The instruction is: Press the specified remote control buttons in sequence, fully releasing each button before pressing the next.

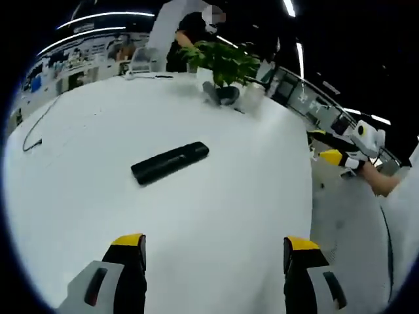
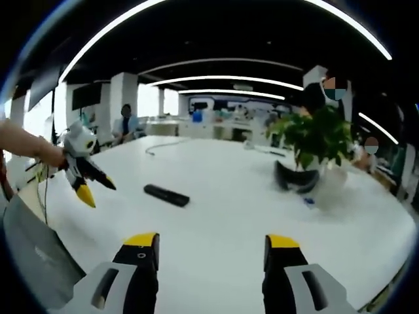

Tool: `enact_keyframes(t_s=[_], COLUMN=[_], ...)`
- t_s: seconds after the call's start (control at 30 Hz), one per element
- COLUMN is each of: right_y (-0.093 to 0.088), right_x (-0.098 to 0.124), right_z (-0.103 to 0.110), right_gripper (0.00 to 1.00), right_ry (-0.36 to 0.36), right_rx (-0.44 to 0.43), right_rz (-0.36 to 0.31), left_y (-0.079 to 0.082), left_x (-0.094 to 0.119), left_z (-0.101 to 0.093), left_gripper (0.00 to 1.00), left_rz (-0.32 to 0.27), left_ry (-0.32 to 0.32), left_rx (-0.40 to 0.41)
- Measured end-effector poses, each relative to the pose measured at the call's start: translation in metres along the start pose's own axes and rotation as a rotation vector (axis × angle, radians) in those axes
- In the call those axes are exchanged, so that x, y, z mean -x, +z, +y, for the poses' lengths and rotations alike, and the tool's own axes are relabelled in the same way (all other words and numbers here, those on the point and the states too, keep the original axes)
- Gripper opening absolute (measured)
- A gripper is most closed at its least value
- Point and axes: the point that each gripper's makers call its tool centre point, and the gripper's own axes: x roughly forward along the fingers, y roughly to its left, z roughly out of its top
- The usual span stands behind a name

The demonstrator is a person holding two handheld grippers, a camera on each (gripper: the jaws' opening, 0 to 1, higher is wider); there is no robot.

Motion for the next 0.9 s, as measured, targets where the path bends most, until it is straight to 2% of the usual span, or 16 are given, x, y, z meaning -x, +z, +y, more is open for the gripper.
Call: enact_keyframes(t_s=[0.03,0.2,0.53,0.63,0.9], right_y=[0.000,-0.002,-0.006,-0.007,-0.011], right_x=[0.000,0.000,0.000,-0.001,-0.002], right_z=[0.001,0.000,-0.002,0.000,0.001], right_gripper=[0.62,0.61,0.60,0.59,0.57], right_ry=[0.004,-0.001,-0.008,0.004,0.012], right_rx=[0.005,0.009,0.007,0.010,0.014], right_rz=[0.005,0.014,0.032,0.041,0.061], left_y=[0.001,0.013,0.030,0.041,0.040], left_x=[-0.002,-0.011,-0.025,-0.030,-0.043], left_z=[0.002,0.015,0.045,0.052,0.069], left_gripper=[0.89,0.89,0.88,0.86,0.82], left_rz=[0.024,0.068,0.126,0.114,0.174], left_ry=[-0.009,-0.019,0.001,-0.011,0.008], left_rx=[-0.036,-0.085,-0.161,-0.143,-0.208])
